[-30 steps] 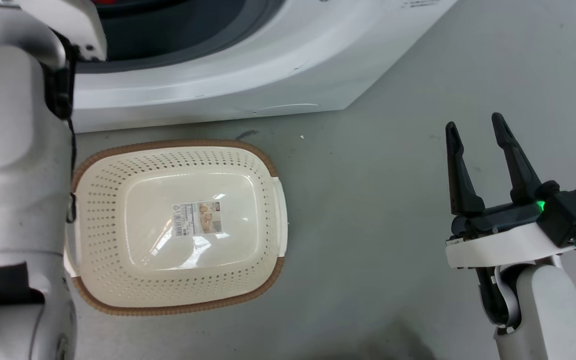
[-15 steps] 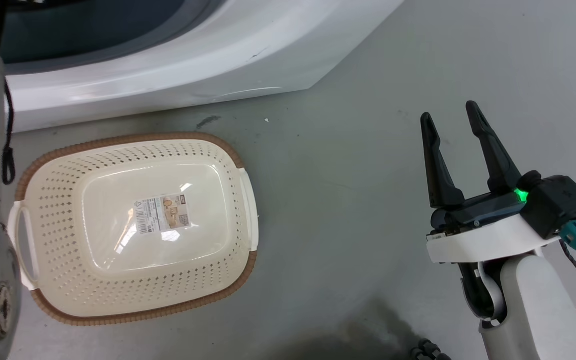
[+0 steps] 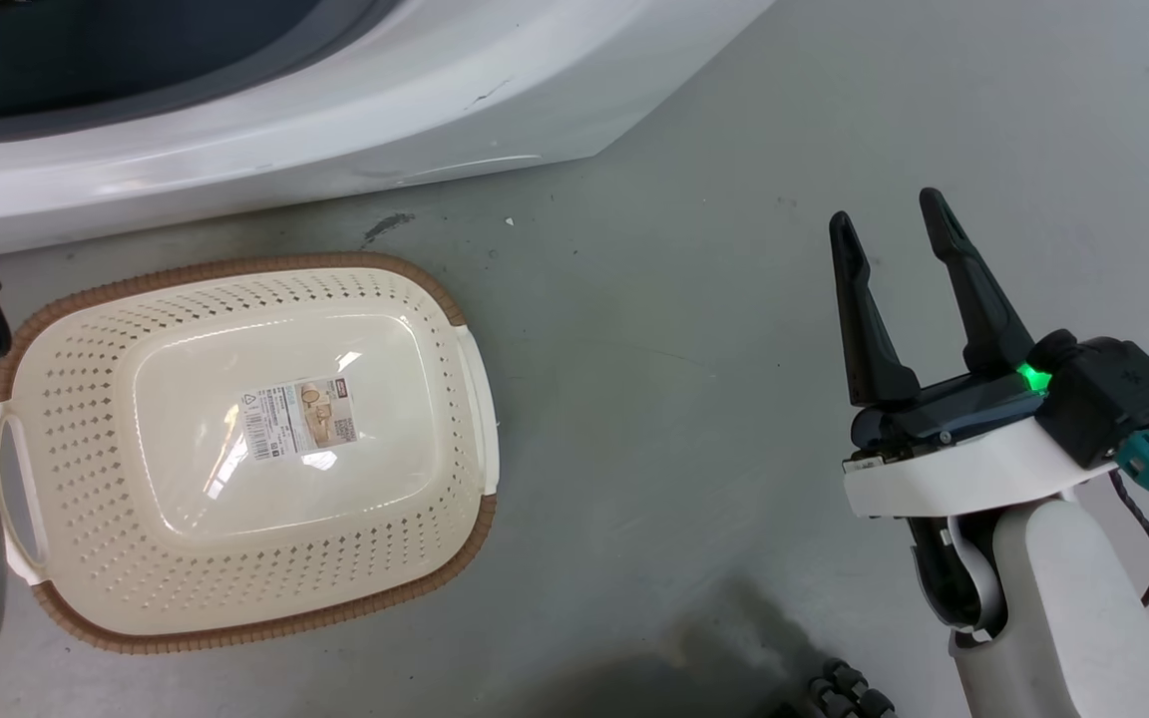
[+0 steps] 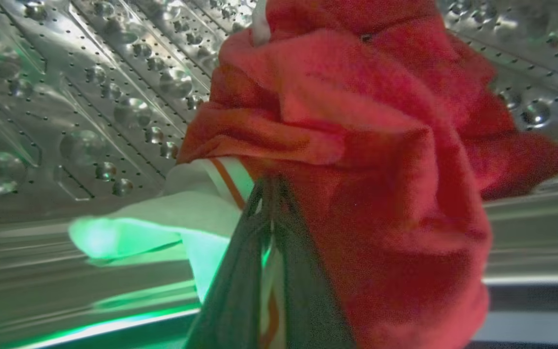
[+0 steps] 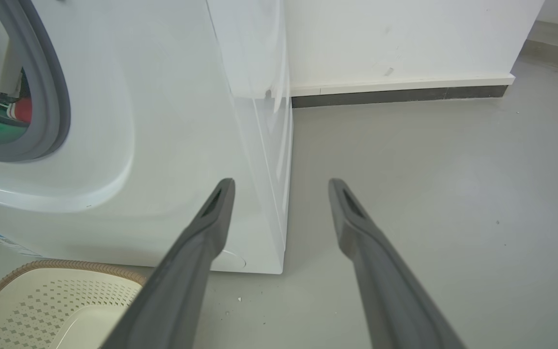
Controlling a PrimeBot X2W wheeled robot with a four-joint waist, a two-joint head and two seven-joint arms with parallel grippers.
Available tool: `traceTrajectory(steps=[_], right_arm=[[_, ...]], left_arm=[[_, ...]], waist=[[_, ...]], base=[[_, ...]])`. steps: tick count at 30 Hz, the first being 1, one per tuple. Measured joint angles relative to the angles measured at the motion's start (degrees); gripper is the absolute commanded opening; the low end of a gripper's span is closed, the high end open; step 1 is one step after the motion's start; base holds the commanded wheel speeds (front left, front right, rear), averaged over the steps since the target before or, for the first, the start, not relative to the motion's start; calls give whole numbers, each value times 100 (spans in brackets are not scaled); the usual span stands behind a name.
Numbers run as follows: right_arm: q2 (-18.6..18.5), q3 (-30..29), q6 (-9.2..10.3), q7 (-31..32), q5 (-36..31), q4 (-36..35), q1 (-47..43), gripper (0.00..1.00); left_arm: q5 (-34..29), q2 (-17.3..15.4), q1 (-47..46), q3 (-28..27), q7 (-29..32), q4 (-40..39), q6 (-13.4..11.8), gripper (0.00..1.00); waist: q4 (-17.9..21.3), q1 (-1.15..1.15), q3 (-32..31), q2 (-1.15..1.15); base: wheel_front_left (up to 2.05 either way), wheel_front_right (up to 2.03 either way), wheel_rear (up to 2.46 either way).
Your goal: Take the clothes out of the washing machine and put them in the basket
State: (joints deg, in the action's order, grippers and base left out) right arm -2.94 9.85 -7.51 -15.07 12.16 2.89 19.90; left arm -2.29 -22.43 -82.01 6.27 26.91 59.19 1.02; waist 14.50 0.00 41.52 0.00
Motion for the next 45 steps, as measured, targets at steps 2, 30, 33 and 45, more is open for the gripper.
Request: traceTrajectory(steps=[2,30,33,45], right_arm=[[0,1,0,-1,0,3,1,100],[2,-705,0,-1,-410,405,-945,100],[2,-767,0,-1,-423,439,-1066,100],[2,-945,0,137,-474,388,-1466,100]], left_arm=[[26,32,3,-8,-49,-66,-33,0],[1037,744,2375,-381,-4049,97,89,0],[1088,800,2601,-386,-4148,-3,151,0],[1162,1089,3666,-488,-4189,-1706,204,0]], waist=[[-14,0,-10,0],[-532,-2,-2212,0],[-605,-2,-2479,0],[-883,-2,-3293,0]], base=[[0,0,0],[0,0,0],[0,0,0],[0,0,0]])
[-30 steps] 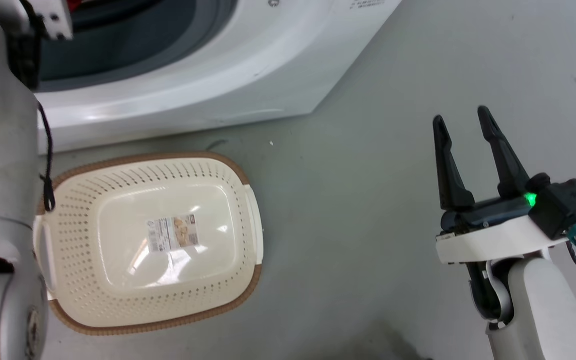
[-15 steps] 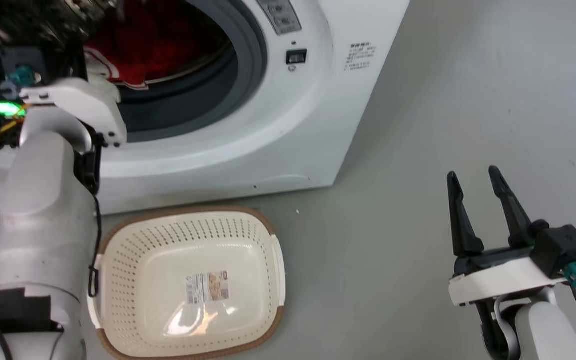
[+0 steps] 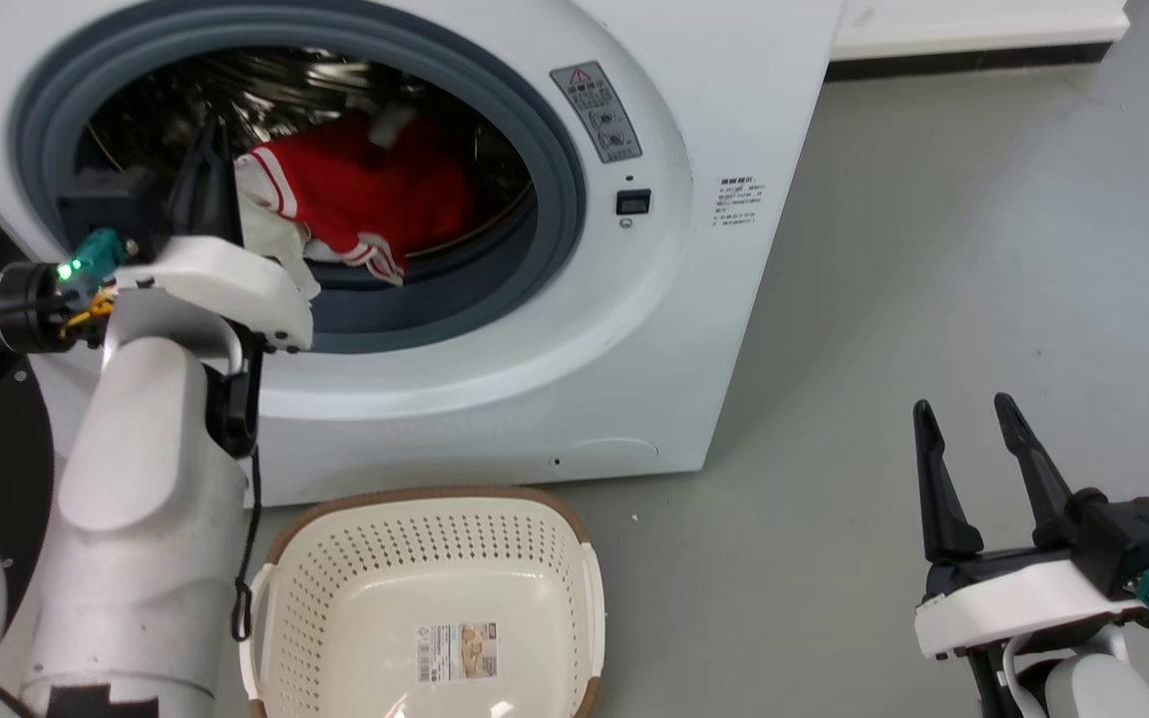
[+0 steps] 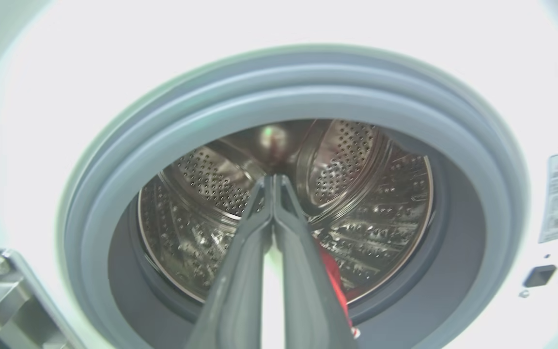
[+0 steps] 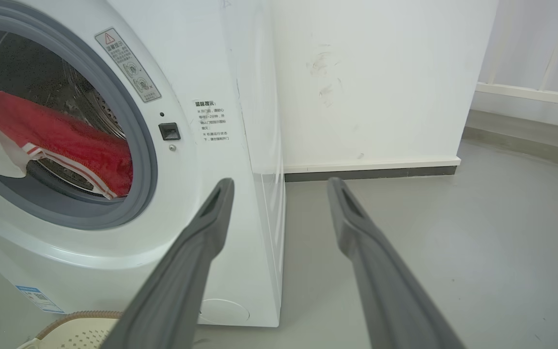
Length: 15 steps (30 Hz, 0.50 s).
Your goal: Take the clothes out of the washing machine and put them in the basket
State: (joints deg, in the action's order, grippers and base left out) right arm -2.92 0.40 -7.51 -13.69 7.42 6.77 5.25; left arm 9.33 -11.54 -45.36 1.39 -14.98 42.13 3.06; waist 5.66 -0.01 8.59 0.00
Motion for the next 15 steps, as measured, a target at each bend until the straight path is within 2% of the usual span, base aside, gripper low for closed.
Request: traceTrajectory(steps=[6,15], right_arm=[[-1,-51,0,105,9,-113,-142,100],[-1,-124,0,222,-8,-300,-364,100]], left_arm=[[-55,123,554,67,-8,-783,31,0],[-71,244,1393,180,25,-2330,-63,0]], waist=[[-75,0,-299,0],[-192,1,-497,0]], base=[[0,0,0],[0,0,0]])
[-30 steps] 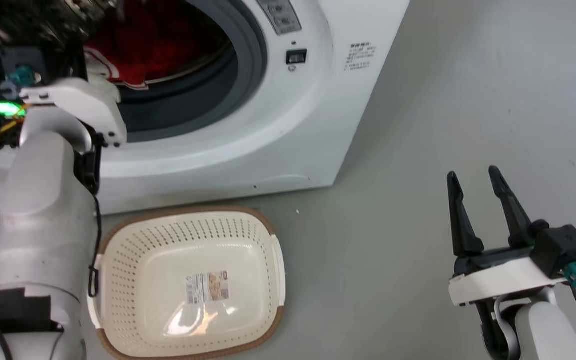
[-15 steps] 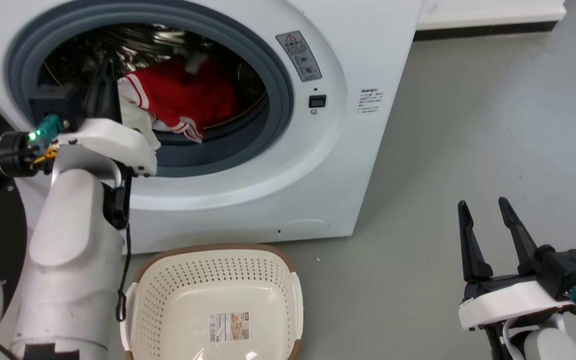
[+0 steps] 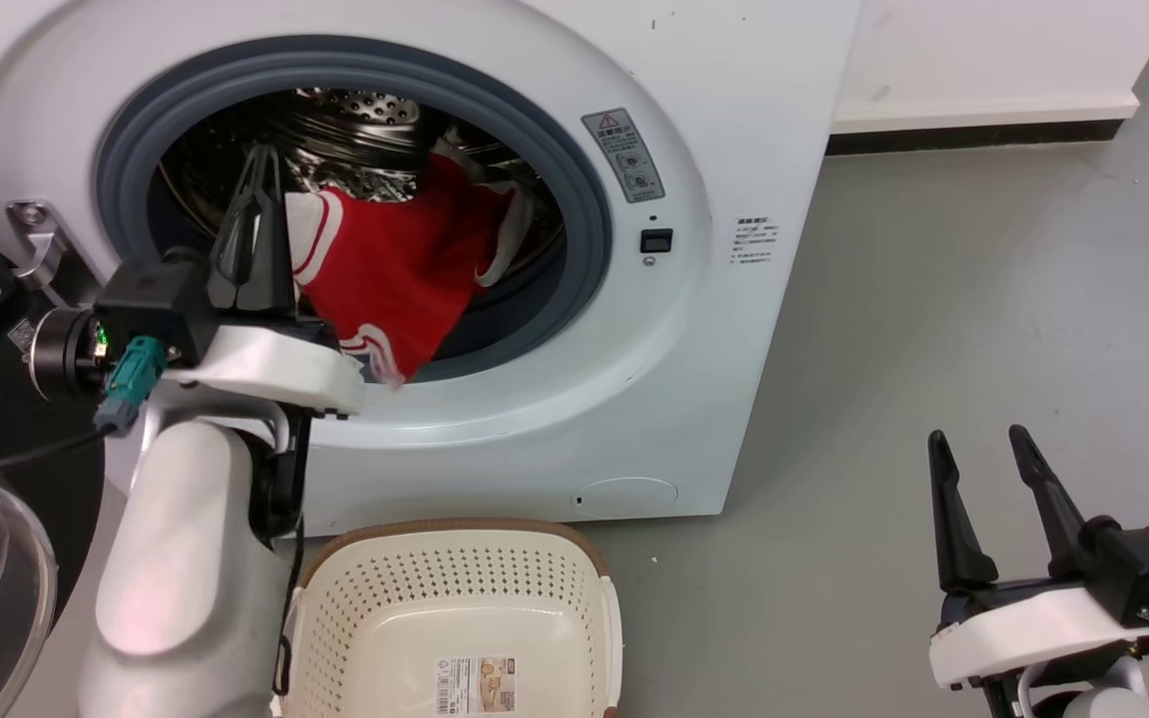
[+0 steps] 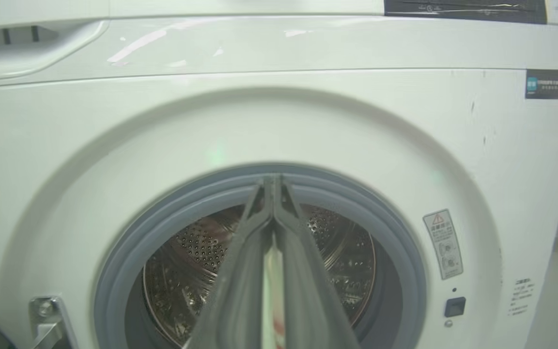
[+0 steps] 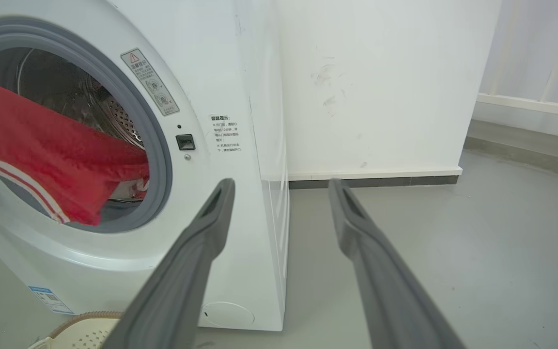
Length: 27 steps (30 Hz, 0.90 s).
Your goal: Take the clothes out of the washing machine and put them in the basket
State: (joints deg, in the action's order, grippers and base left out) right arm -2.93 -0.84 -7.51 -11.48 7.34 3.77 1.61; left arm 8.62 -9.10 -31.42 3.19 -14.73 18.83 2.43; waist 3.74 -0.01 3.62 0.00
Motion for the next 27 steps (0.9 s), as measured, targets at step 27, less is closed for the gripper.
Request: traceTrajectory(steps=[27], right_arm=[[0,141,0,120,-21,-309,148,100]], left_arm=[[225,486,3121,733,1039,-2988,-858,0]], waist=[[-311,1,801,0]], base=[[0,0,0]])
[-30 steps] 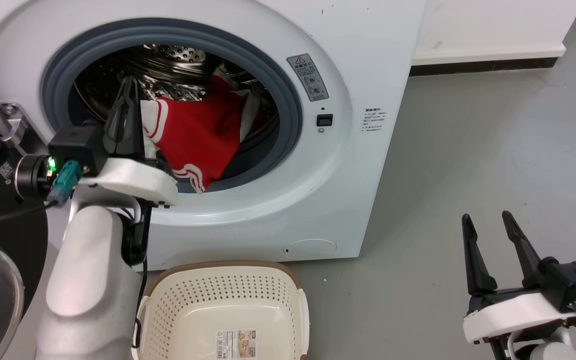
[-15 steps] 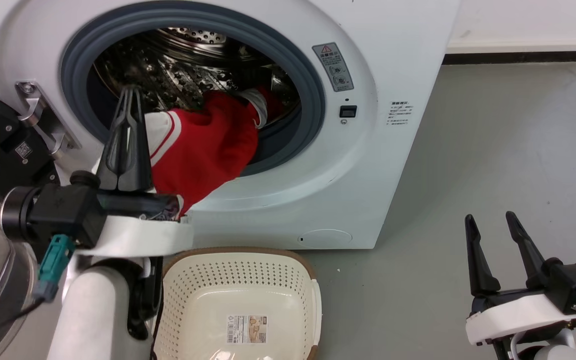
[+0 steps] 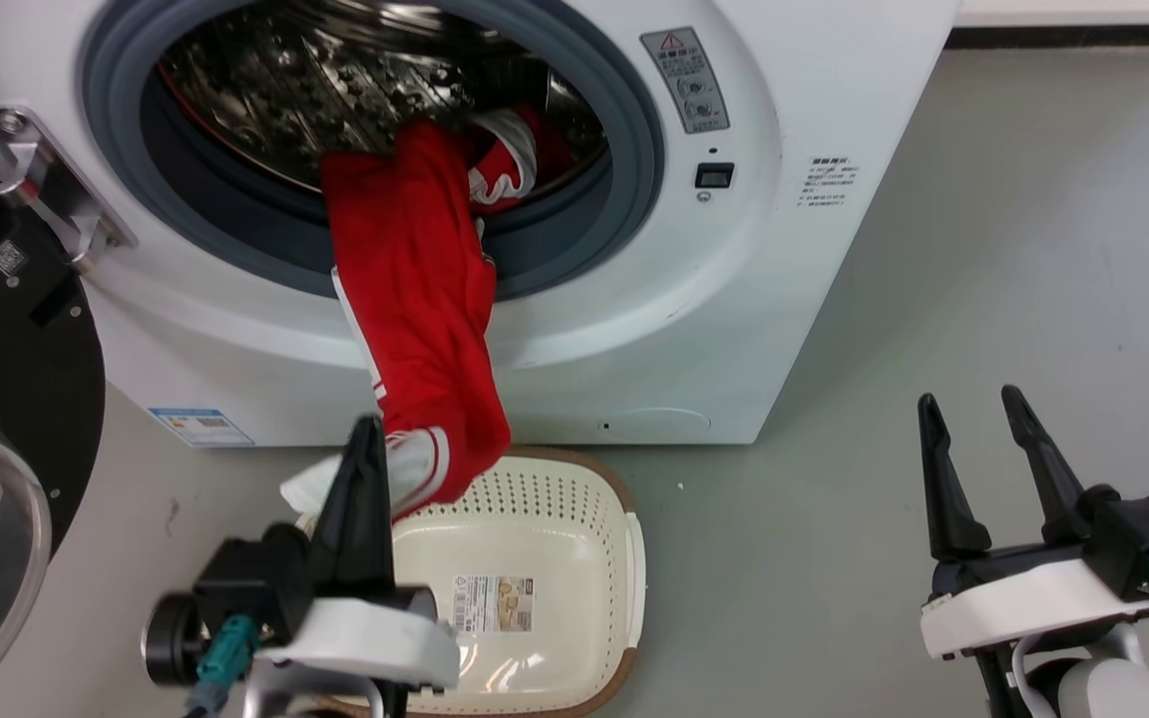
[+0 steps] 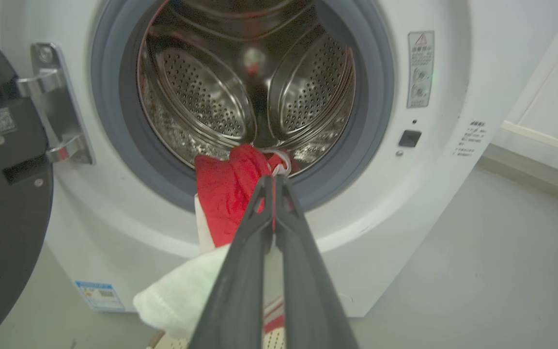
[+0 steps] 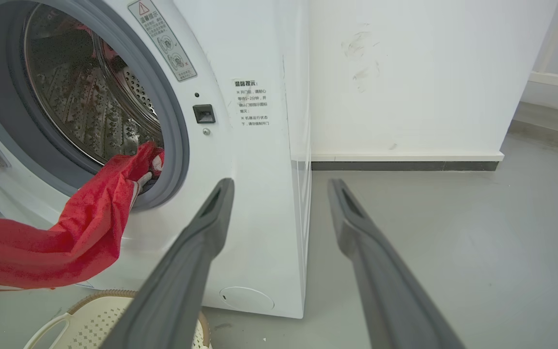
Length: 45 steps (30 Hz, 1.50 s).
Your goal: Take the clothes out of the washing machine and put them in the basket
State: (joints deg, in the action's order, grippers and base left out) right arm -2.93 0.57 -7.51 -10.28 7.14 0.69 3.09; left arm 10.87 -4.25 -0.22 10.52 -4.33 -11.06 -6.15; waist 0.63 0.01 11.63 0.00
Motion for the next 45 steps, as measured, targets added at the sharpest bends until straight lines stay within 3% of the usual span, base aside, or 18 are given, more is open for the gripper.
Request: traceTrajectory(steps=[6,15,23,45], right_arm=[[-1,-81,0,-2,-25,-63,158,100],[1,25,0,-4,-65,-188,586,100],[-1,98,0,-155,82,-64,898,100],[0,334,0,-465,426,348,1713,100]], left_arm=[[314,85,164,91,-393,868,-93,0],[709,118,-722,-20,-956,2591,-79,0],[745,65,-1678,-396,-1057,3882,9,0],[621,-470,-3667,-1493,-1073,6234,259,0]], waist=[[-20,0,330,0],[22,0,974,0],[336,0,1623,0],[1041,0,2899,0]], base=[[0,0,0],[0,0,0],[0,0,0],[0,0,0]])
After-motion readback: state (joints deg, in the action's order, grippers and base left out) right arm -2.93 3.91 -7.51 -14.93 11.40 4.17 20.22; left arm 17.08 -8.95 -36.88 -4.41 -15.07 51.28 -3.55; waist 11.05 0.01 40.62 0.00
